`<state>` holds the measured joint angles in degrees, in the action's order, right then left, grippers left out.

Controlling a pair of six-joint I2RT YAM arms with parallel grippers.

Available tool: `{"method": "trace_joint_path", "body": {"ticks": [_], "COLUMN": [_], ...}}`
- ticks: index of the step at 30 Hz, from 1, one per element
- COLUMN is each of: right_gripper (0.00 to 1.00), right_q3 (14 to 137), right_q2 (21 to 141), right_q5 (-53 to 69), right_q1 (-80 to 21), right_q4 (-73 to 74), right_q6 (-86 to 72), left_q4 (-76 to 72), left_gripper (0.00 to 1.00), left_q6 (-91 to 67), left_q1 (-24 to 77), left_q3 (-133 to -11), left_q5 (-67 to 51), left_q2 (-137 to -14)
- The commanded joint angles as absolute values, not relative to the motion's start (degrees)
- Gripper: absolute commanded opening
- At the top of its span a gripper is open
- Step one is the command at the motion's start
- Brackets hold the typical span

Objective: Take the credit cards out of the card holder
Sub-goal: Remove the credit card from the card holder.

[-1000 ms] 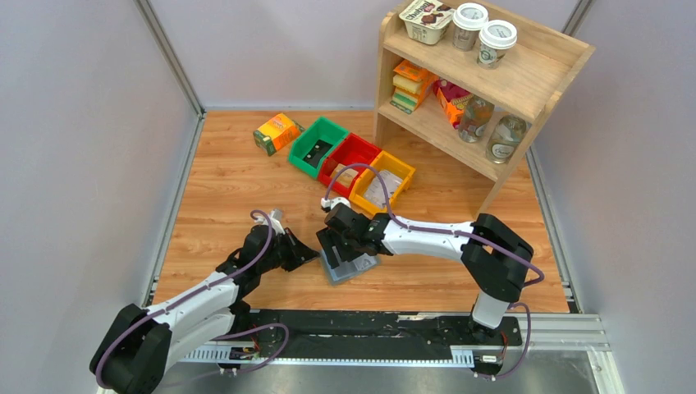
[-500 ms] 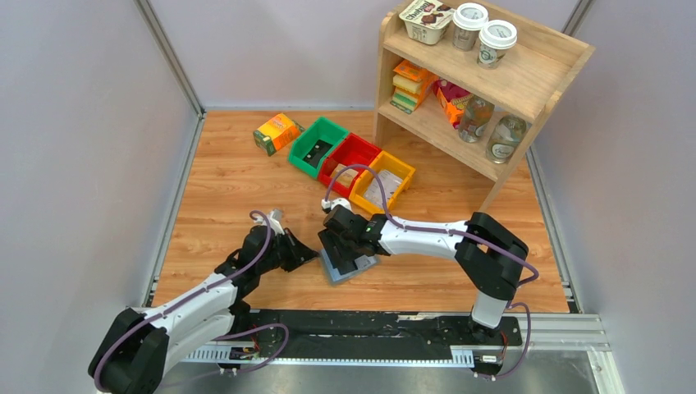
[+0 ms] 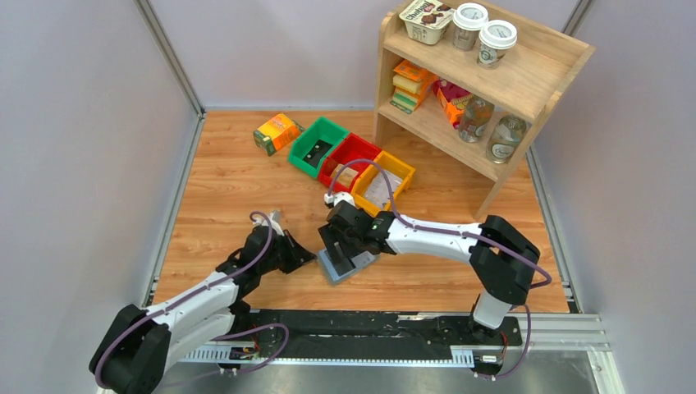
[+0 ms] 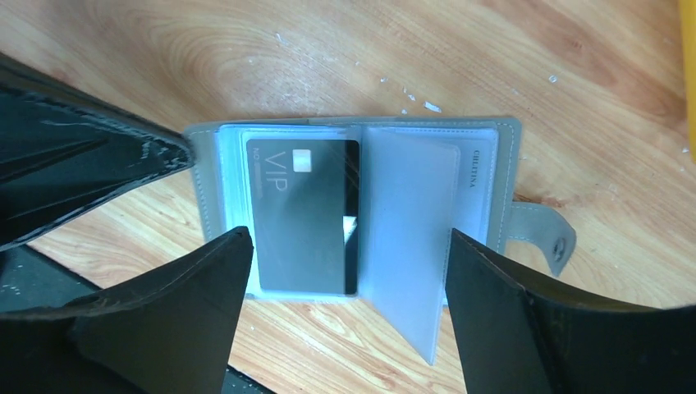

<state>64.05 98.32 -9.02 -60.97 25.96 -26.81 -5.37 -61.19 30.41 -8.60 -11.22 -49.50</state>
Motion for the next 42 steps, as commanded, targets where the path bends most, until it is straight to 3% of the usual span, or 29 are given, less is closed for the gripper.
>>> {"method": "trace_joint_path", "body": {"ticks": [1, 8, 11, 15, 20, 25, 32, 37, 42], "right_gripper": [0.88, 0.93, 0.89, 0.71, 0.52, 0.48, 0.42, 0.39, 0.38], "right_q3": [64.16, 62.85, 61.44, 57.40, 50.46, 46.68, 45.53, 44.83, 44.47], "right_q2": [93.61, 89.39, 87.63, 86.22, 85.78, 88.76, 92.98, 95.53, 97.90], "right_q5": [-10.19, -12.92, -12.05, -1.79, 11.76, 17.83, 21.00, 21.27, 22.67], "right_q1": [-60.73, -60.12, -59.07, -54.86, -49.84, -46.94, -46.05, -45.53, -45.09], "right_q4": [25.05, 25.49, 24.35, 18.83, 6.79, -2.26, -6.59, -7.91, -8.88], "right_q6": [-25.75, -25.31, -25.49, -27.15, -31.64, -36.20, -38.32, -38.85, -39.02], "left_q4": [-3.43, -1.15, 4.37, 12.71, 20.47, 18.64, 9.59, 4.76, 2.03], "left_gripper": [0.00, 0.01, 0.12, 0.28, 0.35, 0.34, 0.27, 0.13, 0.08], "left_q6": [-58.45, -55.73, -52.49, -49.14, -48.34, -52.28, -57.21, -59.59, -61.43], "left_q1": [30.50, 30.32, 30.32, 30.15, 30.59, 34.71, 38.41, 38.58, 38.58], "left_q3": [-11.60, -16.51, -19.59, -24.87, -30.06, -29.71, -26.55, -24.79, -23.03], "left_q5": [-8.09, -5.63, -2.21, 2.89, 4.93, 1.77, -3.77, -5.97, -6.85], "left_q2": [-52.64, -59.23, -59.76, -58.72, -56.08, -54.32, -61.86, -67.40, -70.31]}}
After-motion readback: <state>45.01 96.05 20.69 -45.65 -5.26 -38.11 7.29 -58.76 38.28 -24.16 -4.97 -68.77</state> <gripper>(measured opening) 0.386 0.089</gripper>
